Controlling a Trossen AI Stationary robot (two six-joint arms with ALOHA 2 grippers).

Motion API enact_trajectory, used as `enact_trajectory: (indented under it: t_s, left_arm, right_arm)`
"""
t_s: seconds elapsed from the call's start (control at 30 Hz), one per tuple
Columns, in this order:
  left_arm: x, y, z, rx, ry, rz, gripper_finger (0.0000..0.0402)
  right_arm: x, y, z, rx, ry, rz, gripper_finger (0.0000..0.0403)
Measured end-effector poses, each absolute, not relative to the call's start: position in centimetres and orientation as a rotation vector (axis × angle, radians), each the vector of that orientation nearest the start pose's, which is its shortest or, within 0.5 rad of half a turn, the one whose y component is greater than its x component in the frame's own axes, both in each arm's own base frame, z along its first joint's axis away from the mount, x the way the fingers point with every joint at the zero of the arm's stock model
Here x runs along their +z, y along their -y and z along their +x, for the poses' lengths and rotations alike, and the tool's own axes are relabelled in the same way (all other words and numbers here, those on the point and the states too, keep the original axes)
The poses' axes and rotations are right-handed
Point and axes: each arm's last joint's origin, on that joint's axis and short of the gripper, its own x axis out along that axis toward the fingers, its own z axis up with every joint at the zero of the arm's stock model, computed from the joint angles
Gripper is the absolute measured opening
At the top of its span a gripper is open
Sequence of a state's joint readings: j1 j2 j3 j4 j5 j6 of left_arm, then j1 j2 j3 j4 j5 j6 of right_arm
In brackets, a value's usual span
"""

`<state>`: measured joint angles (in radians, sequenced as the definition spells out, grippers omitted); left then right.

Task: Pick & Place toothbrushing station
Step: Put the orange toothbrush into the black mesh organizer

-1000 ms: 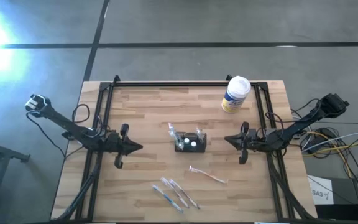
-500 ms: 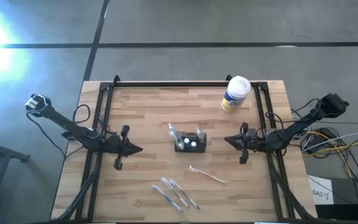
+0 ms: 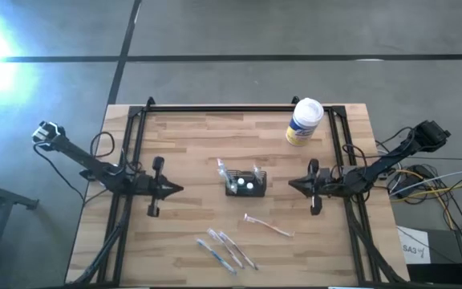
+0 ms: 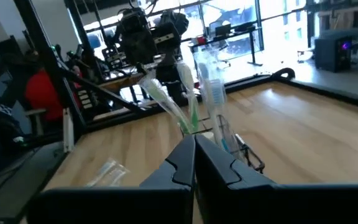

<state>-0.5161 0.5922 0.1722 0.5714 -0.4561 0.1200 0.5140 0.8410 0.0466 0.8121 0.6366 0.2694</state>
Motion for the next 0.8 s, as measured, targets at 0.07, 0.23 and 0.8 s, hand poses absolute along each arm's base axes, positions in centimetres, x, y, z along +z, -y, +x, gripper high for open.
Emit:
enact_trajectory:
  t_s: [0.07,0.23,0.8]
  left_arm:
    - [22.0,5.7,13.0,-0.015,0.135,0.042,0.0026]
    - [21.8,5.5,13.1,-0.004,0.123,-0.039,0.0027]
    - [24.5,4.6,12.6,0.058,-0.076,0.128,0.0003]
  right_arm:
    - [17.0,-5.8,13.9,-0.148,0.028,0.251,0.0008]
    - [18.3,-6.0,14.4,-0.198,0.053,0.19,0.0008]
    - [24.0,-7.6,18.4,-0.201,0.098,-0.181,0.0008]
